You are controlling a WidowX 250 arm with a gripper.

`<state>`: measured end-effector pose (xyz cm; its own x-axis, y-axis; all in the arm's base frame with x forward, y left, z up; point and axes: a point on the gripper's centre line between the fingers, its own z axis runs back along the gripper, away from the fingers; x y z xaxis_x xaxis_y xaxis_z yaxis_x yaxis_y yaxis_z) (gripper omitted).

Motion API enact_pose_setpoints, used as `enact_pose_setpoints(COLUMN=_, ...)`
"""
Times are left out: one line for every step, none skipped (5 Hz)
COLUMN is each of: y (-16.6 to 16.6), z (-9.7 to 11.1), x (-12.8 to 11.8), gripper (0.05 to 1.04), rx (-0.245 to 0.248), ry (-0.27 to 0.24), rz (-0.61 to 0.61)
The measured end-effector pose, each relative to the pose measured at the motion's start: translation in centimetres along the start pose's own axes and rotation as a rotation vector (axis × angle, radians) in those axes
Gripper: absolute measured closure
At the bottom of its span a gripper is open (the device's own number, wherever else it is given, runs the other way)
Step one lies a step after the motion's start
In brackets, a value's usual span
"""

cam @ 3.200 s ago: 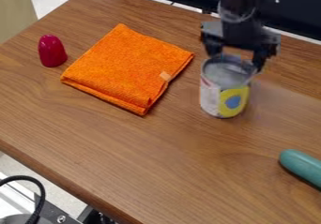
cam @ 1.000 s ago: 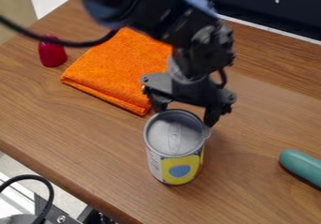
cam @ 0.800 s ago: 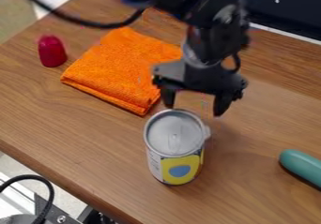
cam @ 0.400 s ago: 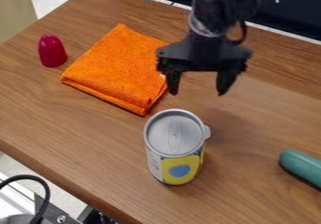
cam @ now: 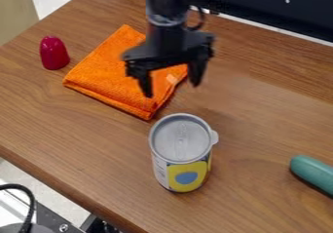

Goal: Moved the gray can to the bottom right corner of the orange cloth

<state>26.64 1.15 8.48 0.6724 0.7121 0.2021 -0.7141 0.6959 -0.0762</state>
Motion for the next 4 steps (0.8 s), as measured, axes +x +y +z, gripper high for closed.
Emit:
enact_pose_setpoints(y=2.3, z=0.0, x=0.2, gripper=0.084, rx=0.037, ry=0.007, rz=-0.073)
enact_pose_setpoints(y=4.6, z=1.2, x=1.3, gripper=0.084, rx=0.017, ry=0.035, rz=-0.182)
enact_pose_setpoints(y=6.6, z=1.4, x=2.0, gripper=0.084, rx=0.030, ry=0.041, rz=-0.328)
enact_pose_setpoints(y=8.0, z=1.3, x=2.4, gripper=0.084, rx=-0.012, ry=0.074, rz=-0.504)
